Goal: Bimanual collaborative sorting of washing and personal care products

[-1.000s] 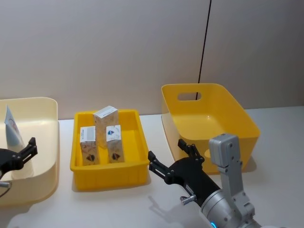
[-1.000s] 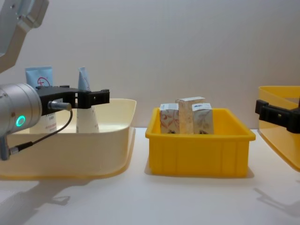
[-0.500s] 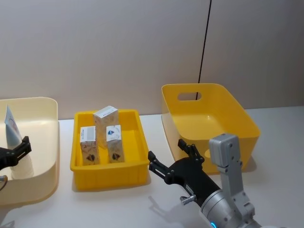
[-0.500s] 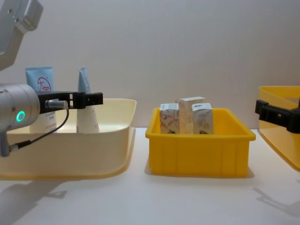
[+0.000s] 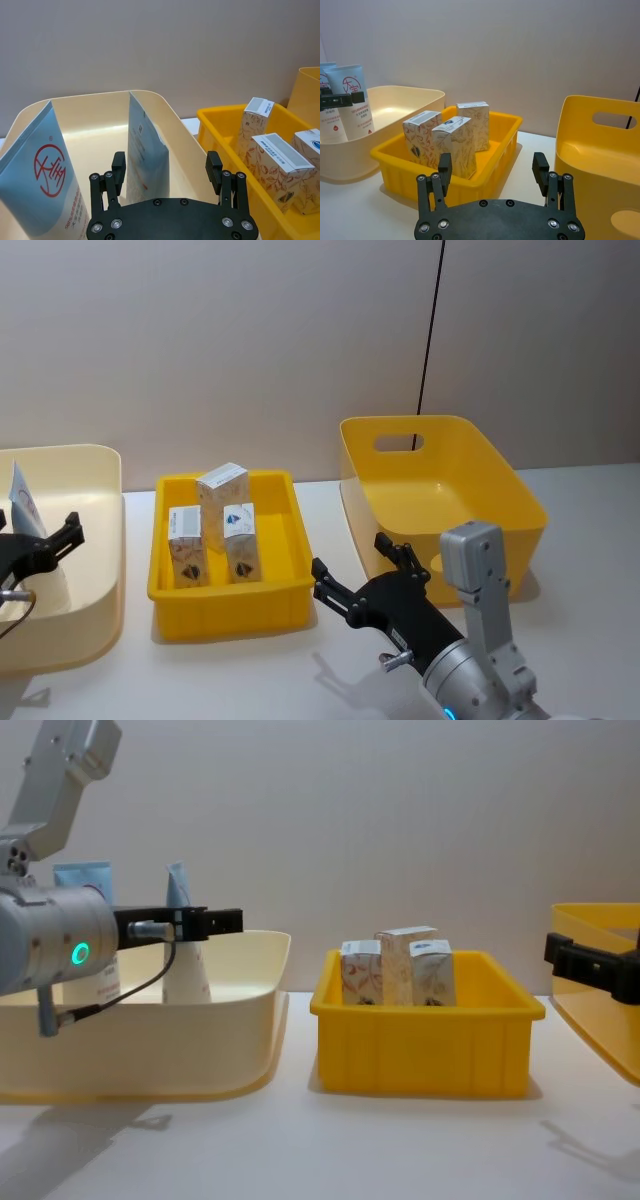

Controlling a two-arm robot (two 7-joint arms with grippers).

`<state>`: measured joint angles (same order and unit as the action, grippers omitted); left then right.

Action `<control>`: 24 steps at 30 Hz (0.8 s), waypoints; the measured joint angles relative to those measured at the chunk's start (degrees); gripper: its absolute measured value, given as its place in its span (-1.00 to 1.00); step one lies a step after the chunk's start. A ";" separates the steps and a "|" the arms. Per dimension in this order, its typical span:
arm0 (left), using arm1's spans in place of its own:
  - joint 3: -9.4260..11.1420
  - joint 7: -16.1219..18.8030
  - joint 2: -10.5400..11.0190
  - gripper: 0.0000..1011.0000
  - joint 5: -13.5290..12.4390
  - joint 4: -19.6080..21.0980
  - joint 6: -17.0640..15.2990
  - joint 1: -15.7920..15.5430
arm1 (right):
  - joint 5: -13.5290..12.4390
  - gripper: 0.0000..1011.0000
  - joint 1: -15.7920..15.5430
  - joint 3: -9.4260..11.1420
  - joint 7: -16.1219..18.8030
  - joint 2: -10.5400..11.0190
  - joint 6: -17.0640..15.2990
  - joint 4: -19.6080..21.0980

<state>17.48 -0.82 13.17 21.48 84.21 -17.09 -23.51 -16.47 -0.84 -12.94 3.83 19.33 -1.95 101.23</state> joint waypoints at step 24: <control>0.97 -0.49 -1.63 0.25 -1.37 -2.82 -0.49 -2.44 | 0.00 0.98 0.00 0.00 0.00 0.00 0.00 0.00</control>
<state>18.45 -1.31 11.54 20.11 81.39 -17.58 -25.95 -16.47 -0.84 -12.94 3.83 19.33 -1.95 101.23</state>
